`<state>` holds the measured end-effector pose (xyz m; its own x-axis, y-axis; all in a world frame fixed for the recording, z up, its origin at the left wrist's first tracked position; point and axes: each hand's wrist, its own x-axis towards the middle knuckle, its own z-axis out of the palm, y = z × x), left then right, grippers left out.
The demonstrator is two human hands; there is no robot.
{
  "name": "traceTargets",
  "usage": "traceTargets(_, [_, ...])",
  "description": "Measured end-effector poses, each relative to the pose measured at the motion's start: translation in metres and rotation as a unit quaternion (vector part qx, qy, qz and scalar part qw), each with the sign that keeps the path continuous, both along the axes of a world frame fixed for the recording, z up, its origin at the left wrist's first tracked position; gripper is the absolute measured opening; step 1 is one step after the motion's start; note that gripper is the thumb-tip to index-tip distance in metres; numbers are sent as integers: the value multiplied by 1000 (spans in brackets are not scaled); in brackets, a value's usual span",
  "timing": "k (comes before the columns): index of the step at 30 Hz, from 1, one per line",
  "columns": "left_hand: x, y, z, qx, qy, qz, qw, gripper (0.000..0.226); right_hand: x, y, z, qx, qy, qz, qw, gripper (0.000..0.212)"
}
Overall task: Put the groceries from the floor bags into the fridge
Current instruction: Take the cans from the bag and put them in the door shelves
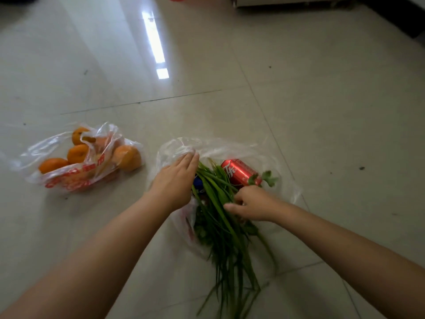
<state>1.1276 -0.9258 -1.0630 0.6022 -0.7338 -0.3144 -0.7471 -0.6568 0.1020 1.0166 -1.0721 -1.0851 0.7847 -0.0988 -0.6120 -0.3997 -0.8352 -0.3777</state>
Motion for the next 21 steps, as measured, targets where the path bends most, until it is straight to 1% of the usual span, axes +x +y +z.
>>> traceTargets(3, [-4, 2, -5, -13, -3, 24, 1000, 70, 7, -11, 9, -53, -133, -40, 989, 30])
traceTargets(4, [-3, 2, -7, -22, -7, 36, 999, 61, 13, -14, 9, -66, -165, -43, 983, 30])
traceTargets(5, [-3, 2, -8, -26, -10, 44, 999, 52, 21, -17, 5, -74, -178, -43, 980, 32])
traceTargets(7, [-2, 2, -8, 3, -26, 27, 999, 36, 36, -21, -3, -78, -156, -44, 984, 36])
traceTargets(9, [2, 3, -14, 64, -41, -9, 997, 31, 50, -21, -13, -80, -112, -45, 989, 28])
traceTargets(10, [4, 4, -17, 87, -44, -15, 995, 32, 56, -21, -16, -91, -89, -44, 991, 24])
traceTargets(12, [11, 6, -24, 102, -51, -7, 993, 32, 67, -21, -20, -109, -51, -39, 992, 29])
traceTargets(14, [18, 9, -31, 110, -57, 2, 992, 32, 76, -21, -24, -119, -6, 0, 993, 19])
traceTargets(16, [22, 11, -36, 121, -48, 12, 991, 32, 83, -21, -28, -120, 34, 22, 992, 27])
traceTargets(19, [26, 12, -43, 124, -19, 54, 991, 34, 90, -18, -31, -136, 56, 71, 987, 33])
traceTargets(21, [30, 13, -46, 107, 9, 96, 990, 48, 88, -16, -33, -133, 71, 96, 984, 34])
